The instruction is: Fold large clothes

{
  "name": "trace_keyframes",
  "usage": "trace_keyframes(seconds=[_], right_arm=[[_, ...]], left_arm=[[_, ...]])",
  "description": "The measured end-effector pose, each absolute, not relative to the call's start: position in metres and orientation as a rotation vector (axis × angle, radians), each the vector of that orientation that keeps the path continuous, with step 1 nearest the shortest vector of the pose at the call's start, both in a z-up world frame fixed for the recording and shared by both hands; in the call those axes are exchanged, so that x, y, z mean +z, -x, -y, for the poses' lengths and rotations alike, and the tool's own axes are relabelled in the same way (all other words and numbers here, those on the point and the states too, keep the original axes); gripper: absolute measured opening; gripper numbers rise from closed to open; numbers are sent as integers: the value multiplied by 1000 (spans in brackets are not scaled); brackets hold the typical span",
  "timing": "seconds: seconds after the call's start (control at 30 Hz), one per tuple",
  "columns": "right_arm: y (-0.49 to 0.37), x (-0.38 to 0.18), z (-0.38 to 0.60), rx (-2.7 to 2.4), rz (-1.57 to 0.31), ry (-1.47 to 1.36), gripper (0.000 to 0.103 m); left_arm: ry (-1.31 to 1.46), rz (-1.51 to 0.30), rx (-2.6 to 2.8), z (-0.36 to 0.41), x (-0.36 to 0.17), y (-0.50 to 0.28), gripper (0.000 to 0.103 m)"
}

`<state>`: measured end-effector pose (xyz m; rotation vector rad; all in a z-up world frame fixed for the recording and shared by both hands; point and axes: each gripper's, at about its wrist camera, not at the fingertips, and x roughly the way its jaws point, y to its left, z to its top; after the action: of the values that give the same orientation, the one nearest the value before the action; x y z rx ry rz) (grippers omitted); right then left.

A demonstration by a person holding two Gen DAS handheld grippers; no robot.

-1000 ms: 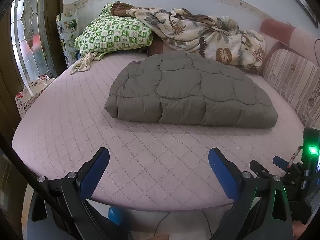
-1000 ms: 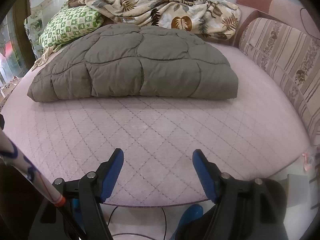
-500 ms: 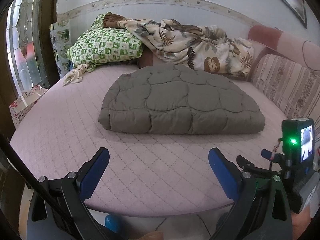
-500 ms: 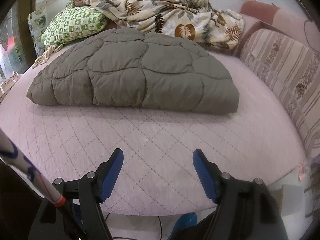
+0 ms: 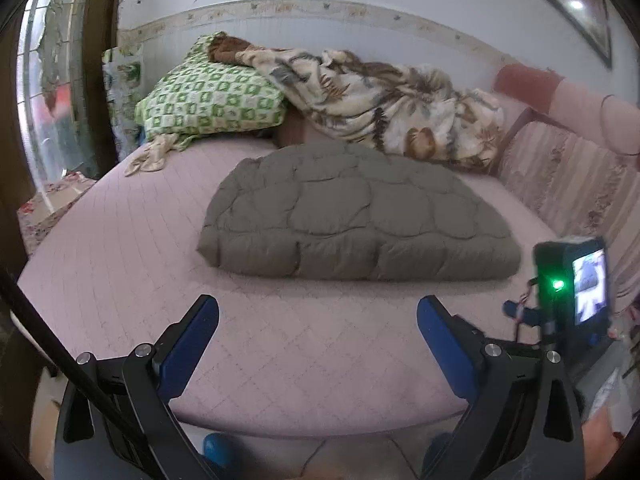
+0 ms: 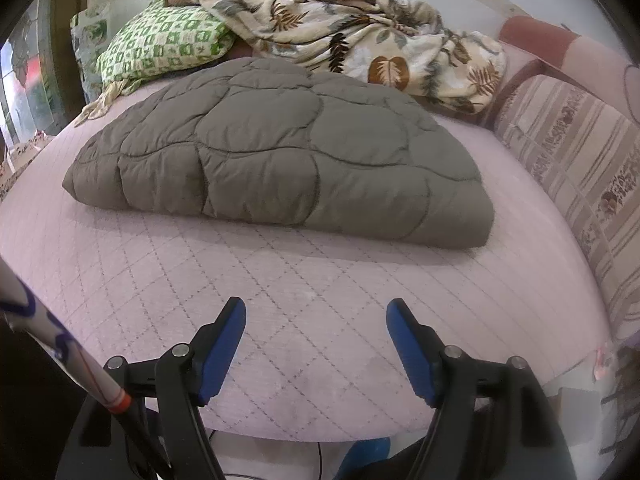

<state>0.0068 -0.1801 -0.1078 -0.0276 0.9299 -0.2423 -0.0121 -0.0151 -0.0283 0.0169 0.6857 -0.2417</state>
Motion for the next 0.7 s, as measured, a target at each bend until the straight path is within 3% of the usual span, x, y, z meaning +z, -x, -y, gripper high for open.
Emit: trace_keyframes(seconds=[0.7], right_arm=[[-10, -115, 172, -257, -944, 30, 78]], left_arm=[[-63, -884, -70, 3, -78, -24, 99]])
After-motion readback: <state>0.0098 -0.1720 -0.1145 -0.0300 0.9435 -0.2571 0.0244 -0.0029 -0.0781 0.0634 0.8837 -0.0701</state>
